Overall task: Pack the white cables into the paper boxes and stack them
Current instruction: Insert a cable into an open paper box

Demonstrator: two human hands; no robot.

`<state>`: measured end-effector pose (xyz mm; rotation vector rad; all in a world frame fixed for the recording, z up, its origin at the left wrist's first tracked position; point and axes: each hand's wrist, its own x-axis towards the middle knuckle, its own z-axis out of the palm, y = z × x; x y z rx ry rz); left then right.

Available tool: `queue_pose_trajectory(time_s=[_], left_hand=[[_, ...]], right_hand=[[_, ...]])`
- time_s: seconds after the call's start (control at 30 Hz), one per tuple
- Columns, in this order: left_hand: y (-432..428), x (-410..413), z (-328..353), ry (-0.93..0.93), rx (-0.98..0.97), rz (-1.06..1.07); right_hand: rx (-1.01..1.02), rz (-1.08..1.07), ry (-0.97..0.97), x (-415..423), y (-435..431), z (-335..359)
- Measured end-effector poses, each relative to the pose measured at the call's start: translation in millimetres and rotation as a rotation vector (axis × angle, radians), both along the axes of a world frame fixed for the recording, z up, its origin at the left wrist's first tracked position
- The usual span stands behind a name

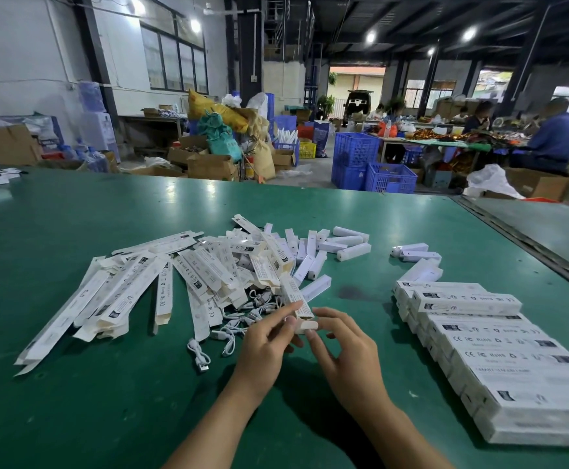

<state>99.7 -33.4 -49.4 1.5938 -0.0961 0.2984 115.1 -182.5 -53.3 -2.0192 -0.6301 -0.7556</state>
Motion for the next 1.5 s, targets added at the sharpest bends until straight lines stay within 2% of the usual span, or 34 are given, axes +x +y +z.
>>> queue_pose_trajectory(time_s=[0.1,0.27,0.53,0.7,0.87,1.07,1.13,1.23,1.3,1.37,1.5], left_hand=[[0,-2,2,-0.001,0.024,-0.014],[0,-3,1,-0.020,0.036,-0.006],[1,1,-3,-0.044,0.069,0.008],[1,-5,2,-0.036,0.089,-0.025],[-1,-6,0,-0.042,0.148,-0.024],[-2,-5,2,-0.035,0.177,-0.059],[-4,-7,6,-0.013,0.046,-0.103],[-2,-8,11,0.086,-0.362,-0.183],[2,-6,11,0.112,-0.507,-0.229],[5,-5,11,0.115,-0.563,-0.267],[9,-5,11,0.096,-0.545,-0.268]], right_hand=[[0.051,-0.029,-0.022,1,2,-1],[0.008,-0.016,-0.165,3,0,1],[0.007,0.018,-0.165,6,-2,0],[0.036,0.055,-0.064,4,-3,2],[0.250,0.081,0.226,2,-4,4],[0.328,0.123,0.356,3,-2,2],[0.414,0.137,0.455,3,-3,1],[0.622,0.038,0.562,11,-11,1],[0.783,0.020,0.646,18,-18,1],[0.876,0.034,0.699,24,-23,-1],[0.840,0.031,0.688,24,-26,0]])
